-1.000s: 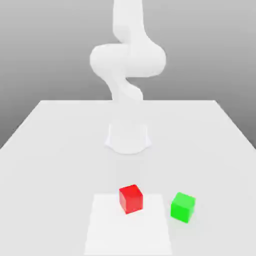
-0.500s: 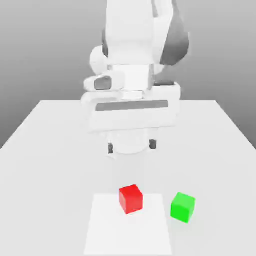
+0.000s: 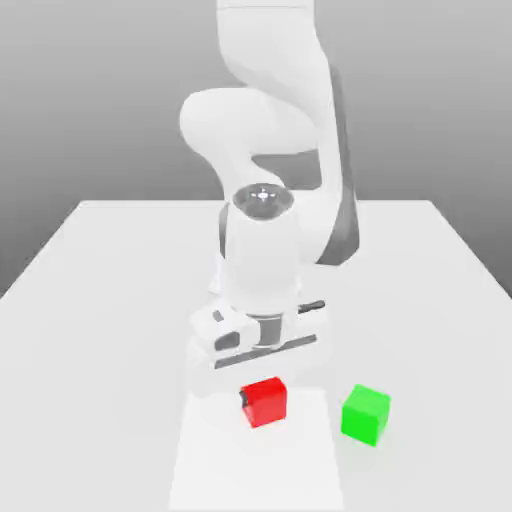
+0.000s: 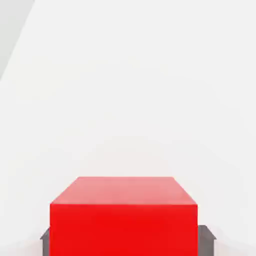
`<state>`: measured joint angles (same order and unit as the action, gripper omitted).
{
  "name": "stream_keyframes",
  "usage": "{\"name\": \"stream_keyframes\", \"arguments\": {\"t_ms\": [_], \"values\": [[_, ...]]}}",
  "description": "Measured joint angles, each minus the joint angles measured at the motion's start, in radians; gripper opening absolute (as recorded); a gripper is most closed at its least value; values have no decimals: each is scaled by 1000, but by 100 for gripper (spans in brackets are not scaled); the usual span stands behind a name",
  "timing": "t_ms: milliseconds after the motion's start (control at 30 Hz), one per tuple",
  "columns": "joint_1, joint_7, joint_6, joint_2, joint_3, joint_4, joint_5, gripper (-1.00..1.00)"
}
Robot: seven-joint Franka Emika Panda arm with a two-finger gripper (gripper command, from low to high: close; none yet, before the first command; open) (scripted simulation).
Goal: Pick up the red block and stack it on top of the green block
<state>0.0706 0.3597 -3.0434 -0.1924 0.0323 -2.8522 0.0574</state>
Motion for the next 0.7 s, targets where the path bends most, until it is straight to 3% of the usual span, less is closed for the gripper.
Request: {"name": "stream_keyframes", "arguments": {"t_ms": [100,333,700], "values": [[2,6,19,23,4,-3,-9,-100],[17,31,217,248,16,-30,-66,-100],[215,-334,363,283,-85,81,-46,-100]]}}
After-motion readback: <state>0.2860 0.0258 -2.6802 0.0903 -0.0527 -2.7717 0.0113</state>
